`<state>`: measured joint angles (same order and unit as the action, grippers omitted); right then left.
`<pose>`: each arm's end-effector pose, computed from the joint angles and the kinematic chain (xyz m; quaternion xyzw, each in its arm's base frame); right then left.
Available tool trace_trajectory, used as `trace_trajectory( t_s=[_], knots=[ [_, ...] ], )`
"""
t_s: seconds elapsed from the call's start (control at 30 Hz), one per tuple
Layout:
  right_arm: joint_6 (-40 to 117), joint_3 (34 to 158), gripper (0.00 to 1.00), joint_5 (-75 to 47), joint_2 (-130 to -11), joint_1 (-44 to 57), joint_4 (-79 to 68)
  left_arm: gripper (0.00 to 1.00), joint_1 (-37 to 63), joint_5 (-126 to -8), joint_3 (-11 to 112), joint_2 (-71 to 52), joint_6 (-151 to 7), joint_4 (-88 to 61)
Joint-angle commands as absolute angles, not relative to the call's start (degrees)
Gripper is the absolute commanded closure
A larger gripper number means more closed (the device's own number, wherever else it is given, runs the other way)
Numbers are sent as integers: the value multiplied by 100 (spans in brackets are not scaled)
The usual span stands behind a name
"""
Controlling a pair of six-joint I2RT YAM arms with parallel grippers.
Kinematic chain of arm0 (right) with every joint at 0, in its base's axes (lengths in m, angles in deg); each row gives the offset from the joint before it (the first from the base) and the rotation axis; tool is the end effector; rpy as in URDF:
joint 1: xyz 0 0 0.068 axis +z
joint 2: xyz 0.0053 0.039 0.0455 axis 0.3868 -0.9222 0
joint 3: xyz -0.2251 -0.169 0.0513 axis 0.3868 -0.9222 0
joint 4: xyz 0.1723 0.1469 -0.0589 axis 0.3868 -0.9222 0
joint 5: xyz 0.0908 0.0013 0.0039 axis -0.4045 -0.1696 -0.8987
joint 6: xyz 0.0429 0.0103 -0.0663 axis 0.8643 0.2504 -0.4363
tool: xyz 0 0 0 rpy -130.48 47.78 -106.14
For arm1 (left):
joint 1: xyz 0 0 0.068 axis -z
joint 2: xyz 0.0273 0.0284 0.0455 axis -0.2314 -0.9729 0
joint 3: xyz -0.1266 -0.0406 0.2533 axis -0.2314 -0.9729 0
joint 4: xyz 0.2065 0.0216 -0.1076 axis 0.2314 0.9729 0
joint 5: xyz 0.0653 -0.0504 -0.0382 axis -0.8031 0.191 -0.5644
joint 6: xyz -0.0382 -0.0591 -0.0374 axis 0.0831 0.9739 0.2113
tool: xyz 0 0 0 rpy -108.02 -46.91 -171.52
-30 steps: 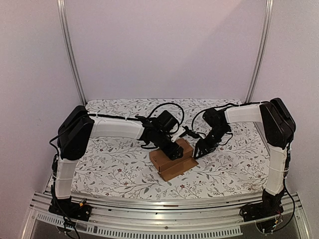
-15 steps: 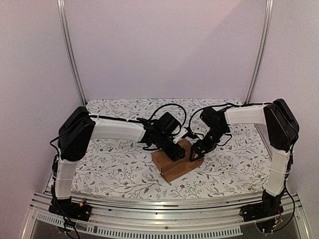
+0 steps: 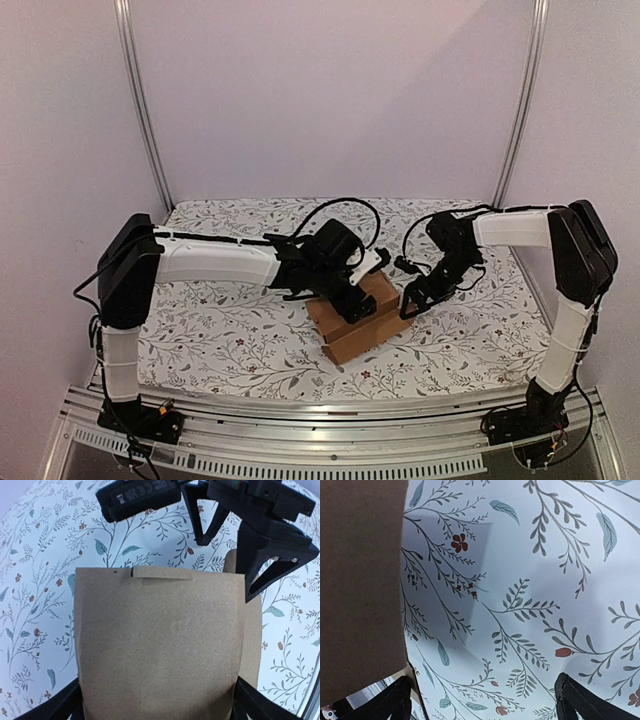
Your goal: Fold the paper box
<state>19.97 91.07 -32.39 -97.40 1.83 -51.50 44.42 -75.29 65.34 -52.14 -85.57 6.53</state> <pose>0.2859 0.1644 0.1606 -0.3148 0.9198 0.2329 0.0264 0.2448 -0.3883 0.1912 0.4662 0.8123 -0.1632 0.3101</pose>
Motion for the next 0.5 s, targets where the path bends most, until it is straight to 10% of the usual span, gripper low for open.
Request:
trace_trajectory(
  t_s=[0.0,0.47],
  knots=[
    [1838,9043,4,-4080,-9558,52,-5346,9,4507,-7746,6537,-5038,-8582,642],
    [1862,9047,23,-4148,-9623,-605,-5430,13,4489,-7906,6421,-5525,-8160,846]
  ],
)
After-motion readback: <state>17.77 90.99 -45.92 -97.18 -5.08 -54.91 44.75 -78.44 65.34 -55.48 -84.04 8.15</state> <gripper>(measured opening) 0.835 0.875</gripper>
